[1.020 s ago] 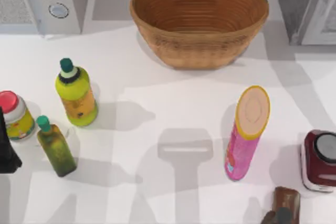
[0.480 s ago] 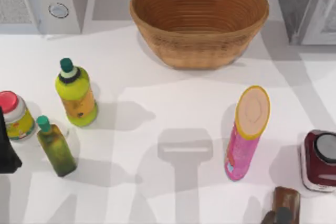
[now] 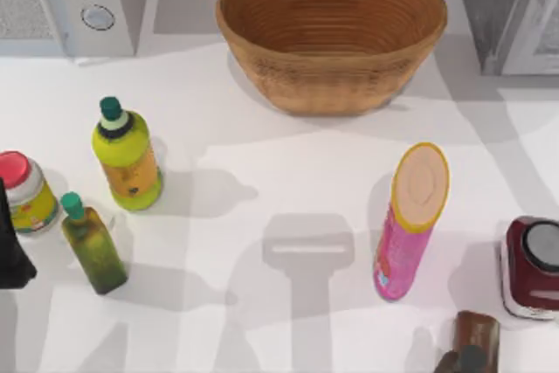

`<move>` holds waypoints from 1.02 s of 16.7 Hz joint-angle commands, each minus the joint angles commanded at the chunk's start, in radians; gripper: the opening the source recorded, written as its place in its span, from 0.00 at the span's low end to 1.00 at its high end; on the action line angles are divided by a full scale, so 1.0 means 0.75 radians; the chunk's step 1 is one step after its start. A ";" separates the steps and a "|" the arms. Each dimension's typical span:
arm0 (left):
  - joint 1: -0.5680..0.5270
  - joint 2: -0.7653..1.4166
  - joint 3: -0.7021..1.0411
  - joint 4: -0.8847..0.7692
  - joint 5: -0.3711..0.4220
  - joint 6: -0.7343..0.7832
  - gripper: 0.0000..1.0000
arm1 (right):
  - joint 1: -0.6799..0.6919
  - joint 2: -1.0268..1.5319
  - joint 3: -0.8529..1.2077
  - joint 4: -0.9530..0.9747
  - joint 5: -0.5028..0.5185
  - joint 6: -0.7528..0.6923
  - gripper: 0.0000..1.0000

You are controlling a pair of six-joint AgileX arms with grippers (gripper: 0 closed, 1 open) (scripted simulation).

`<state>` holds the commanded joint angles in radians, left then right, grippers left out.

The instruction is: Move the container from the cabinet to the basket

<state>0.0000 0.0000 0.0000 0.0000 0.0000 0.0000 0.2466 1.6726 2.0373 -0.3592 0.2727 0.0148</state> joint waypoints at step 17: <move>0.000 0.000 0.000 0.000 0.000 0.000 1.00 | 0.000 0.000 0.000 0.000 0.000 0.000 0.00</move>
<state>0.0000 0.0000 0.0000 0.0000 0.0000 0.0000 0.2466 1.6726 2.0373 -0.3592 0.2727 0.0148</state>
